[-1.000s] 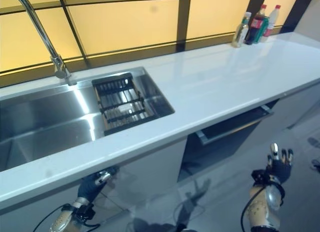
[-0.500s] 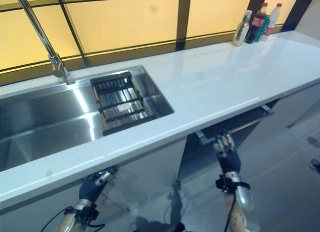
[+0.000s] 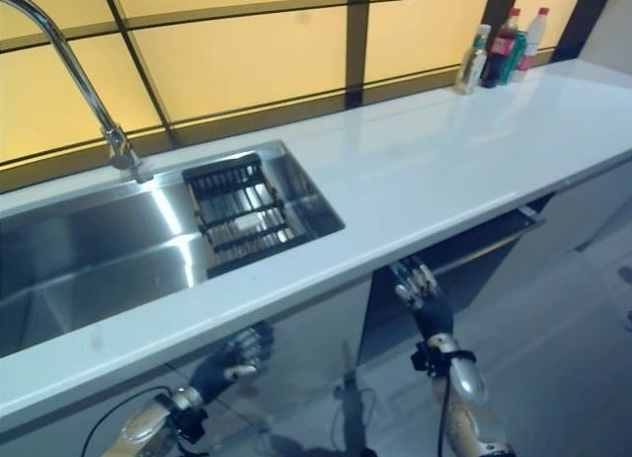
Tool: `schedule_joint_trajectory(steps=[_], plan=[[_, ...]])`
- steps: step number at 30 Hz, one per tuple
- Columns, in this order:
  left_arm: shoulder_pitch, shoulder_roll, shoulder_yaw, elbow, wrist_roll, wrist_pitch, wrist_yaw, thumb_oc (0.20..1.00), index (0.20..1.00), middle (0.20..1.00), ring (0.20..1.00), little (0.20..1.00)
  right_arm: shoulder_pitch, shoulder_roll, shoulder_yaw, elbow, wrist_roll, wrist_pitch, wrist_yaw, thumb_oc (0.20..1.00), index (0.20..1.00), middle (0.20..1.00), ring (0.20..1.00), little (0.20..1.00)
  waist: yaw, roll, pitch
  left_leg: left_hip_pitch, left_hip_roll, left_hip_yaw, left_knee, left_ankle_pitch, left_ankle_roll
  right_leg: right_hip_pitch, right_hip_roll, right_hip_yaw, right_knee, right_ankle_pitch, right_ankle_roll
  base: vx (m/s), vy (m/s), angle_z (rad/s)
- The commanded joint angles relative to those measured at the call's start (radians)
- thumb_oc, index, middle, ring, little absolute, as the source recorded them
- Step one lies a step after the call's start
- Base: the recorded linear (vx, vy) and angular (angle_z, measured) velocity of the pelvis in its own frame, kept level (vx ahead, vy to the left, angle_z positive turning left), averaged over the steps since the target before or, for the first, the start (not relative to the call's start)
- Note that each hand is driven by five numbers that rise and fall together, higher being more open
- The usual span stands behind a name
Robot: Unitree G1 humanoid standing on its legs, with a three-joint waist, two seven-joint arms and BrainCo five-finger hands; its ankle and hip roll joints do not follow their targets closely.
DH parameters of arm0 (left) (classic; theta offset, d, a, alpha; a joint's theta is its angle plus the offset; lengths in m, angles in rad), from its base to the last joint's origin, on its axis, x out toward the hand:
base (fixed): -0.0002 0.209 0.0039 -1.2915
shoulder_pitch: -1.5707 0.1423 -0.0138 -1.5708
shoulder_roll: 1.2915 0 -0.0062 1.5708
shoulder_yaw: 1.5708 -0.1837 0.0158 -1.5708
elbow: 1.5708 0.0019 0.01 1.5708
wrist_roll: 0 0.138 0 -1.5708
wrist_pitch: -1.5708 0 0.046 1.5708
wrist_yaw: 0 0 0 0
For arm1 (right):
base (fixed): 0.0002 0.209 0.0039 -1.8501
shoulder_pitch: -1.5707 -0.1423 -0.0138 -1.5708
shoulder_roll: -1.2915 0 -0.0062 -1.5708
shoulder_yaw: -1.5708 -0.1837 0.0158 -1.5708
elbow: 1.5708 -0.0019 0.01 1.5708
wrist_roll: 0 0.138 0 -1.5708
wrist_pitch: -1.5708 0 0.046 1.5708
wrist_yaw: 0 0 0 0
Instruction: Pick up plates and place into dishwasher.
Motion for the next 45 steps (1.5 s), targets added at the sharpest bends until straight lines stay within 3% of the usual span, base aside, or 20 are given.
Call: schedule_joint_trajectory(steps=[1, 5, 8, 13, 18, 22, 25, 29, 34, 39, 45], plan=[[-0.045, 0.023, -0.063, -0.017, 0.048, 0.013, -0.106, 1.000, 1.000, 1.000, 1.000, 1.000, -0.109, -0.027, 0.018, -0.044, -0.036, -0.038, -0.012, 1.000, 1.000, 1.000, 1.000, 1.000, -0.042, -0.031, 0.021, -0.043, 0.011, 0.099, 0.024, 0.016, 0.034, 0.014, -0.041, 0.015, 0.017, 0.003, 0.075, -0.01, 0.030, -0.20], [-0.066, 0.050, -0.069, -0.110, -0.067, -0.010, -0.177, 1.000, 1.000, 1.000, 1.000, 1.000, -0.120, -0.040, 0.025, -0.048, -0.047, -0.062, -0.017, 1.000, 1.000, 1.000, 1.000, 1.000, -0.048, -0.024, 0.024, -0.040, 0.008, 0.112, 0.022, 0.012, 0.041, 0.008, -0.047, 0.027, 0.020, 0.006, 0.084, -0.03, 0.029, -0.11], [-0.038, 0.061, -0.022, -0.189, -0.186, -0.079, -0.190, 1.000, 1.000, 1.000, 1.000, 1.000, -0.100, -0.033, 0.012, -0.079, -0.006, -0.068, -0.006, 1.000, 1.000, 1.000, 1.000, 1.000, -0.045, -0.021, 0.027, -0.039, 0.006, 0.114, 0.021, 0.011, 0.043, 0.008, -0.050, 0.028, 0.018, 0.008, 0.085, -0.01, 0.009, -0.01], [0.052, 0.000, 0.169, -0.289, -0.452, -0.172, -0.222, 1.000, 1.000, 1.000, 1.000, 1.000, -0.009, 0.015, -0.042, -0.167, -0.020, -0.087, 0.027, 1.000, 1.000, 1.000, 1.000, 1.000, -0.018, -0.032, 0.020, -0.038, 0.001, 0.100, 0.012, 0.014, 0.045, 0.020, -0.053, 0.015, 0.006, 0.011, 0.079, 0.00, 0.001, -0.04], [0.073, -0.070, 0.306, -0.374, -0.588, -0.256, -0.202, 1.000, 1.000, 1.000, 1.000, 1.000, -0.001, 0.032, -0.063, -0.221, 0.004, -0.116, 0.081, 1.000, 1.000, 1.000, 1.000, 1.000, 0.025, -0.049, 0.014, -0.042, -0.001, 0.076, 0.005, 0.019, 0.037, 0.038, -0.060, -0.020, -0.007, 0.012, 0.075, -0.01, -0.020, 0.09], [0.065, -0.094, 0.379, -0.421, -0.532, -0.317, -0.044, 1.000, 1.000, 1.000, 1.000, 1.000, 0.002, 0.041, -0.073, -0.288, 0.017, -0.148, 0.115, 1.000, 1.000, 1.000, 1.000, 1.000, 0.049, -0.057, 0.008, -0.049, -0.003, 0.049, 0.000, 0.025, 0.030, 0.048, -0.064, -0.043, -0.010, 0.009, 0.073, -0.01, -0.020, 0.19], [0.077, -0.104, 0.409, -0.429, -0.479, -0.327, 0.066, 1.000, 1.000, 1.000, 1.000, 1.000, 0.010, 0.041, -0.071, -0.317, 0.000, -0.168, 0.139, 1.000, 1.000, 1.000, 1.000, 1.000, 0.066, -0.061, 0.003, -0.058, -0.006, 0.029, 0.002, 0.028, 0.026, 0.051, -0.067, -0.059, -0.008, 0.004, 0.071, -0.01, -0.009, 0.19], [0.101, -0.120, 0.425, -0.430, -0.458, -0.320, 0.087, 1.000, 1.000, 1.000, 1.000, 1.000, 0.012, 0.034, -0.072, -0.324, -0.004, -0.181, 0.142, 1.000, 1.000, 1.000, 1.000, 1.000, 0.087, -0.066, 0.001, -0.068, -0.008, 0.011, 0.008, 0.028, 0.023, 0.057, -0.073, -0.081, -0.008, -0.001, 0.068, 0.00, -0.007, 0.21], [0.101, -0.126, 0.431, -0.429, -0.385, -0.348, 0.243, 1.000, 1.000, 1.000, 1.000, 1.000, -0.001, 0.034, -0.065, -0.297, -0.065, -0.151, 0.115, 1.000, 1.000, 1.000, 1.000, 1.000, 0.109, -0.071, 0.003, -0.077, -0.011, -0.010, 0.013, 0.031, 0.025, 0.065, -0.074, -0.101, 0.002, -0.013, 0.065, 0.00, -0.005, 0.13], [0.107, -0.144, 0.416, -0.407, -0.317, -0.385, 0.299, 1.000, 1.000, 1.000, 1.000, 1.000, 0.014, 0.048, -0.037, -0.282, -0.006, -0.133, 0.119, 1.000, 1.000, 1.000, 1.000, 1.000, 0.125, -0.080, 0.006, -0.089, -0.013, -0.031, 0.020, 0.030, 0.023, 0.067, -0.077, -0.118, 0.002, -0.018, 0.062, -0.01, -0.011, 0.19], [0.110, -0.136, 0.392, -0.421, -0.307, -0.402, 0.316, 1.000, 1.000, 1.000, 1.000, 1.000, 0.040, 0.058, -0.012, -0.269, -0.028, -0.164, 0.137, 1.000, 1.000, 1.000, 1.000, 1.000, 0.136, -0.081, 0.018, -0.096, -0.011, -0.051, 0.025, 0.032, 0.020, 0.072, -0.079, -0.133, 0.005, -0.021, 0.062, 0.00, -0.011, 0.15]])
